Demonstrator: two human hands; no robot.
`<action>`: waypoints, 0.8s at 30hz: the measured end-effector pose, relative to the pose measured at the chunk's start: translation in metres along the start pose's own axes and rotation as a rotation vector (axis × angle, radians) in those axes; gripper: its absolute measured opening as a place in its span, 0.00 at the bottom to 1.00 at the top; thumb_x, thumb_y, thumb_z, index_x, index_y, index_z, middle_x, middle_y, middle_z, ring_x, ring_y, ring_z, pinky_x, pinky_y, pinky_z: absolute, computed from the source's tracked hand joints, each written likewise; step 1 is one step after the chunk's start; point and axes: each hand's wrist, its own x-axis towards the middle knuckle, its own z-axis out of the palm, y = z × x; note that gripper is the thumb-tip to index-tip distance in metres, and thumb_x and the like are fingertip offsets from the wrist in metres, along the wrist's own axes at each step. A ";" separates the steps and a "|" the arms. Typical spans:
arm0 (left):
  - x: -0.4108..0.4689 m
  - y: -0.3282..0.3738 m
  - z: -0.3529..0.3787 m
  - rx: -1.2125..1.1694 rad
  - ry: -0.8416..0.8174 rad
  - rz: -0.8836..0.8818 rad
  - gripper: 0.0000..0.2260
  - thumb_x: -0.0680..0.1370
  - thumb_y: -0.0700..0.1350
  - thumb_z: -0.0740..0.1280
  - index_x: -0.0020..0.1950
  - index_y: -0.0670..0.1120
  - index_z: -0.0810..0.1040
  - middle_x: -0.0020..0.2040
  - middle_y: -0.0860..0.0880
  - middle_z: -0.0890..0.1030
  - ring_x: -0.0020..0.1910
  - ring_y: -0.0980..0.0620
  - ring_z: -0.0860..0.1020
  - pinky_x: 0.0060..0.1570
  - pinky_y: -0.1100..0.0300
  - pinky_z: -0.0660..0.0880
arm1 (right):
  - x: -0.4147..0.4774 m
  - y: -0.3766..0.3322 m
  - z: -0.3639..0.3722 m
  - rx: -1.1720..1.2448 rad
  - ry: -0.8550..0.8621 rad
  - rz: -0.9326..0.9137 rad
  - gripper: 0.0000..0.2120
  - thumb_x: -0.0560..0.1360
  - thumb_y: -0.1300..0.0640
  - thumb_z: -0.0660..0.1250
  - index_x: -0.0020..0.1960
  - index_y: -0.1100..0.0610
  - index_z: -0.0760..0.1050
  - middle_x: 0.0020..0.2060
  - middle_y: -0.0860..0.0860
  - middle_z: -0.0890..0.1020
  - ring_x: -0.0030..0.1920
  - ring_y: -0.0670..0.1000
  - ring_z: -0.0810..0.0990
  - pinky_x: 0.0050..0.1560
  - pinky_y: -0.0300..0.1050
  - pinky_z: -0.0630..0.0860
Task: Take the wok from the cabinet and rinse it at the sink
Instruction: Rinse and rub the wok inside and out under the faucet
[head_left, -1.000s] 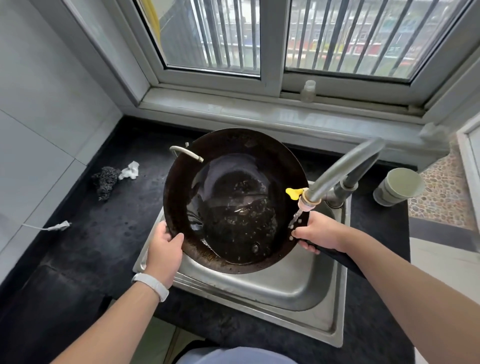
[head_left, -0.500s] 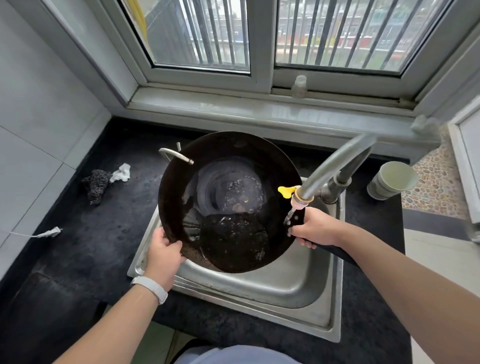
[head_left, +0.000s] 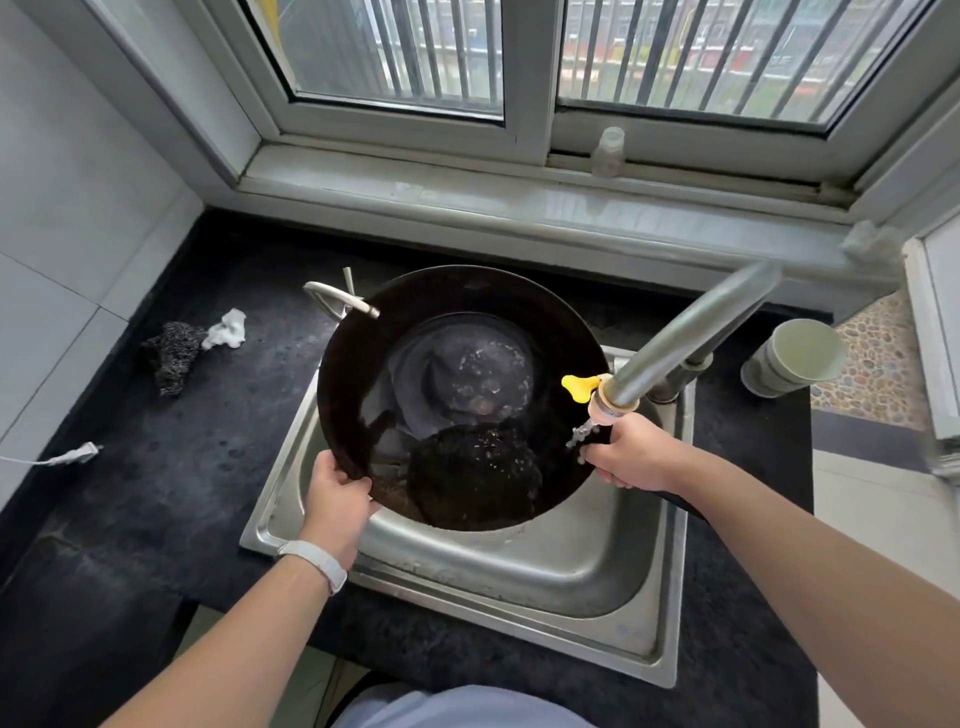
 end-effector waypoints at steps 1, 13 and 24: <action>0.002 0.001 0.003 0.003 -0.008 -0.001 0.17 0.81 0.31 0.61 0.52 0.53 0.76 0.55 0.42 0.82 0.57 0.40 0.81 0.55 0.41 0.82 | 0.000 0.002 -0.001 -0.005 0.008 -0.003 0.14 0.78 0.63 0.63 0.33 0.56 0.70 0.17 0.44 0.74 0.19 0.41 0.71 0.25 0.32 0.70; 0.012 0.011 0.022 -0.044 -0.056 0.020 0.14 0.82 0.30 0.62 0.52 0.49 0.77 0.51 0.45 0.84 0.54 0.44 0.83 0.60 0.40 0.80 | -0.018 0.011 -0.004 0.056 0.064 -0.061 0.07 0.74 0.64 0.64 0.42 0.54 0.73 0.28 0.50 0.79 0.24 0.42 0.75 0.27 0.35 0.73; 0.011 0.009 0.012 -0.071 -0.073 0.041 0.18 0.82 0.27 0.57 0.53 0.49 0.76 0.50 0.47 0.85 0.52 0.47 0.83 0.51 0.48 0.81 | -0.029 0.009 -0.007 0.097 -0.035 -0.099 0.02 0.76 0.63 0.64 0.48 0.58 0.75 0.31 0.54 0.81 0.29 0.48 0.78 0.31 0.42 0.76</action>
